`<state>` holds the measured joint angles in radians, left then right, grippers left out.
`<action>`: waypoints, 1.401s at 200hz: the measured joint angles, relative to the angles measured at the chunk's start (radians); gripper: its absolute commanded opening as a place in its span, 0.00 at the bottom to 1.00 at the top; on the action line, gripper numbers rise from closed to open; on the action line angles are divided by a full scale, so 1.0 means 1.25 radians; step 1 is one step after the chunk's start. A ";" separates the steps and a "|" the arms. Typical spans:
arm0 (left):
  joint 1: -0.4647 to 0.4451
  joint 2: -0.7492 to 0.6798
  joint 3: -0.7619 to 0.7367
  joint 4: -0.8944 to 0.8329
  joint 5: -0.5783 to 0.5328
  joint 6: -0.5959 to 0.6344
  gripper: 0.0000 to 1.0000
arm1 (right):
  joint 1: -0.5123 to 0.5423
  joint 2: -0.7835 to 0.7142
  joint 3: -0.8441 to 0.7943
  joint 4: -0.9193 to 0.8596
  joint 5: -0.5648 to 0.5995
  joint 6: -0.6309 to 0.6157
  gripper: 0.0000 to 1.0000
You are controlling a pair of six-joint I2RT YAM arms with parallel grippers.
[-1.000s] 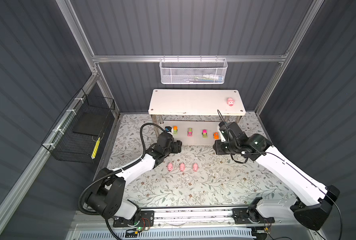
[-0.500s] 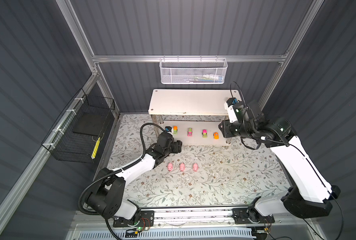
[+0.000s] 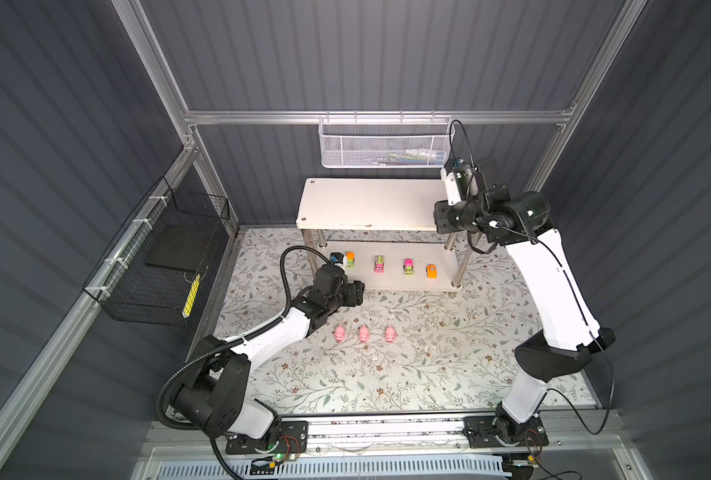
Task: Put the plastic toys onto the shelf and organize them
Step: 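Carry the pink pig with the right gripper up to the top shelf, then lower the held pig beside the first pig on the top shelf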
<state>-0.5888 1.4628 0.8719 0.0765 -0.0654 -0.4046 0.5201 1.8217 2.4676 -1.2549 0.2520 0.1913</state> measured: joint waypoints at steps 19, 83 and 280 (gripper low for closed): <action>0.000 0.001 0.000 0.001 0.003 0.000 0.74 | -0.019 0.028 0.018 0.004 -0.005 -0.008 0.36; 0.000 0.013 0.000 0.015 0.009 0.000 0.74 | -0.051 0.065 0.029 0.031 -0.027 -0.014 0.36; 0.000 0.016 -0.001 0.024 0.012 0.000 0.74 | -0.076 0.141 0.064 0.074 -0.074 -0.013 0.38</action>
<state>-0.5888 1.4822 0.8711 0.1066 -0.0505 -0.4042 0.4248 1.9980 2.5477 -1.1629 0.1600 0.1753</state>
